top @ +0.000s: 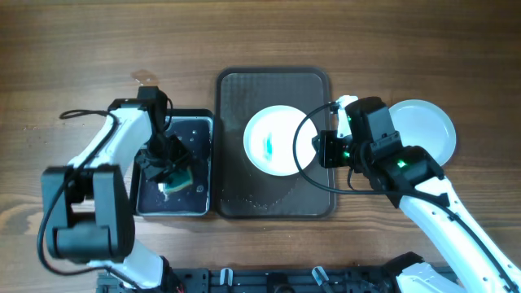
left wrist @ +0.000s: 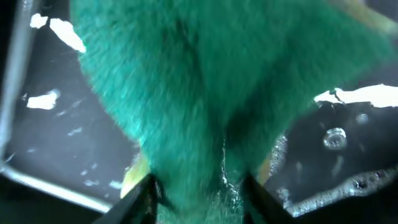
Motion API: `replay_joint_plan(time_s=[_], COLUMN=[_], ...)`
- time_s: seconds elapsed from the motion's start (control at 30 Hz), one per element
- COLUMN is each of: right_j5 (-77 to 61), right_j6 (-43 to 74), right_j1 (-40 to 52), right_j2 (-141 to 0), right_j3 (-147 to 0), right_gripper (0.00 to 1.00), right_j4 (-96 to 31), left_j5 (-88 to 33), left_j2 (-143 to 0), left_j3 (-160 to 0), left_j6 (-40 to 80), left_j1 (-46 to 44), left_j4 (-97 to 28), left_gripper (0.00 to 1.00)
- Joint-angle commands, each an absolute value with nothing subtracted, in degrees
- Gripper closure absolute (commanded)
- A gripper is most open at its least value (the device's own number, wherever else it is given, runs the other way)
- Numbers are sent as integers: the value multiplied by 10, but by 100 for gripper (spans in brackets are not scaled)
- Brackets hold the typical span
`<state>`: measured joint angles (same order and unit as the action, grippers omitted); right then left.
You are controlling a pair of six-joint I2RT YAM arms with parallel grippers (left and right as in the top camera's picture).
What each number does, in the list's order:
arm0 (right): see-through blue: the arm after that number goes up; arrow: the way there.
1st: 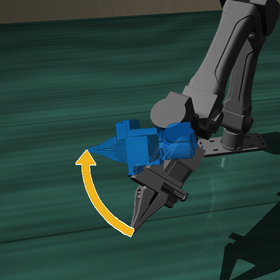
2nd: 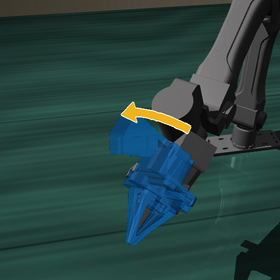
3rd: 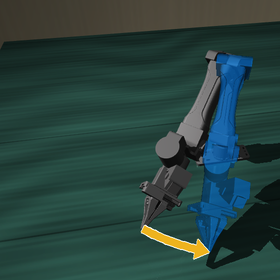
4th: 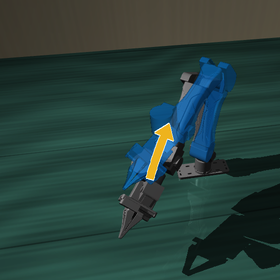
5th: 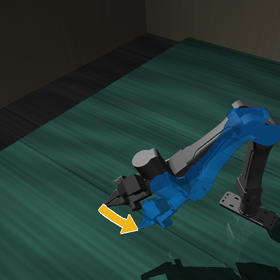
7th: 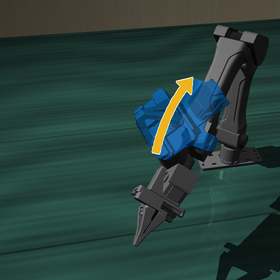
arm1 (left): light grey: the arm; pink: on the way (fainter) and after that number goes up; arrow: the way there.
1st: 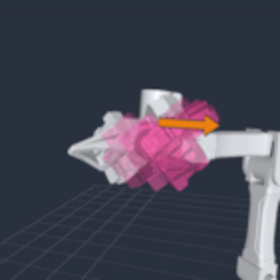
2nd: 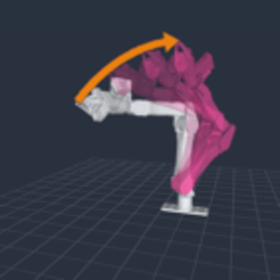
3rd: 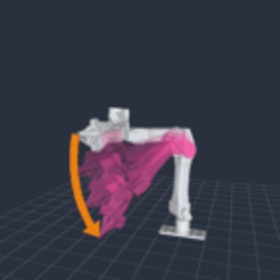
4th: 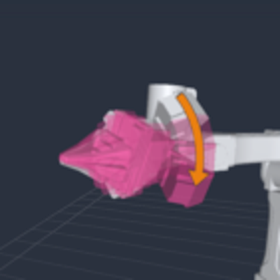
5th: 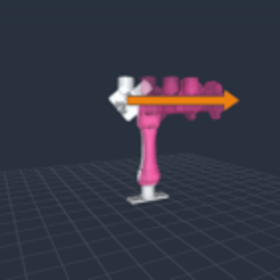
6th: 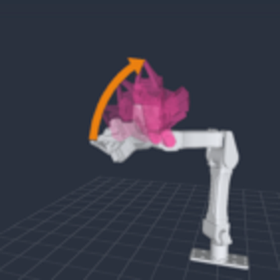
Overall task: Clean dirty plates on tray and stack at the side
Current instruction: 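Grasp the sponge in the basin with the left gripper and lift it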
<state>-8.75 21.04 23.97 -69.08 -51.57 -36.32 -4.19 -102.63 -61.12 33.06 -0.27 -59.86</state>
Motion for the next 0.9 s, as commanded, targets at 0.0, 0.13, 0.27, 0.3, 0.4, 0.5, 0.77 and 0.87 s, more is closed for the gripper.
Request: replay_joint_plan(time_s=[0.0,0.13,0.27,0.3,0.4,0.5,0.77,0.87], right_j5=[-90,-90,-90,-90,-90,-90,-45,-38], right_j6=[215,214,214,214,215,215,214,185], right_j1=[239,239,239,239,239,239,239,236], right_j2=[-697,-697,-697,-697,-697,-697,-698,-707], right_j3=[-519,-519,-519,-519,-519,-519,-519,-519], right_gripper=[59,59,59,59,59,59,58,58], right_j4=[-359,-361,-361,-361,-361,-361,-352,-340], left_j5=[-33,-34,-33,-27,5,46,44,24], left_j2=[-1064,-1053,-1009,-997,-967,-969,-969,-968], left_j3=[-606,-619,-665,-673,-676,-668,-538,-531], left_j6=[333,329,286,285,285,285,288,287], left_j1=[-3,-3,-2,-2,-2,-2,-2,-2], left_j4=[-573,-588,-643,-649,-645,-629,-481,-487], left_gripper=[96,96,82,73,55,52,66,96])
